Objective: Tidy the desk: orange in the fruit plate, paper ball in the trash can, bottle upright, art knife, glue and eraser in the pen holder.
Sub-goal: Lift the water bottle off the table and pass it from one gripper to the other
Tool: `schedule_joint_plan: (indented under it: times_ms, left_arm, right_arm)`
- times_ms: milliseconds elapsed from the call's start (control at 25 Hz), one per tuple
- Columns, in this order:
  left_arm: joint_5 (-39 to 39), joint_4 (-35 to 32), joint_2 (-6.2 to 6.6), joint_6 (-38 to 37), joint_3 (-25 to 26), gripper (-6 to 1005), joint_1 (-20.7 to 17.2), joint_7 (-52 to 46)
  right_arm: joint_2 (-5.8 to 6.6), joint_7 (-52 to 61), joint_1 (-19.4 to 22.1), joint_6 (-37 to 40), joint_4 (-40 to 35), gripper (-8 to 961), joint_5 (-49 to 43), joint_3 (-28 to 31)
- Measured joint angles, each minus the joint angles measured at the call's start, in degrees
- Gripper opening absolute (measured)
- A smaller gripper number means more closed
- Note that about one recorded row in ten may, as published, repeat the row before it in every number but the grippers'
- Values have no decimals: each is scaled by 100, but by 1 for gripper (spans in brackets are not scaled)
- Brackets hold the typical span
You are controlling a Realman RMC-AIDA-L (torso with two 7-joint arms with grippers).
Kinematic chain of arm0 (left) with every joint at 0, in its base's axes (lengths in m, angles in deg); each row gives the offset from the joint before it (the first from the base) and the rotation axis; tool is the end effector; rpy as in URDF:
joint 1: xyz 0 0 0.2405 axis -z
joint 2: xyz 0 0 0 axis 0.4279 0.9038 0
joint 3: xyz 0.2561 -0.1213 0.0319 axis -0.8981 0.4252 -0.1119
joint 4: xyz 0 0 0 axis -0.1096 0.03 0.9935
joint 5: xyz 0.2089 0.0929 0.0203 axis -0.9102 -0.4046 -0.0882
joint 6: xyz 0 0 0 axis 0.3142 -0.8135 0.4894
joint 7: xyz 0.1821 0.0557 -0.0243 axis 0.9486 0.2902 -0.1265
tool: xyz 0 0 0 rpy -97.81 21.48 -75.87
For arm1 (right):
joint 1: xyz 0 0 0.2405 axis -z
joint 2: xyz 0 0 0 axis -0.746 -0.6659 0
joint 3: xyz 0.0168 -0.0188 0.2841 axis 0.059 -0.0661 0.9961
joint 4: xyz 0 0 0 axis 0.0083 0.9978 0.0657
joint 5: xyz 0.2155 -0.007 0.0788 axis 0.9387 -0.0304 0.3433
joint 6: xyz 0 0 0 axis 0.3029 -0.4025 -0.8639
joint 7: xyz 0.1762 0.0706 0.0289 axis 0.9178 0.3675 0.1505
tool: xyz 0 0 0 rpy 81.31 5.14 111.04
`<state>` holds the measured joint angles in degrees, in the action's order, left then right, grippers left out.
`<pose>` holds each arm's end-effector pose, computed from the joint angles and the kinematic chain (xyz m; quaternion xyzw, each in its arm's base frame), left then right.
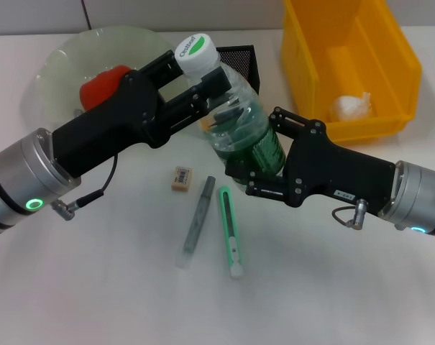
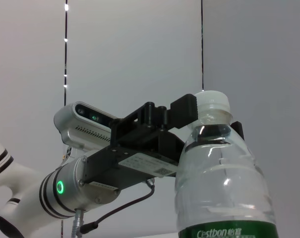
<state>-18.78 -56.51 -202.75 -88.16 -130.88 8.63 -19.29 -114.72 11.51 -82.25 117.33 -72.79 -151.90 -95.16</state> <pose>-0.2089 0.3443 -0.0676 -0.8178 -0.1817 -0.5349 0.1096 0.2303 0.3371 -0.1174 -0.8966 0.0510 0.4040 0.1740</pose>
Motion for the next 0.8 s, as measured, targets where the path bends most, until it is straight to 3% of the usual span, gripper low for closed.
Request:
schedule_joint_plan:
  times_ms: [800]
  left_arm:
    - [-1, -2, 0, 5, 0, 559, 57, 6]
  right_arm:
    - [2, 0, -9, 1, -1, 762, 0, -11]
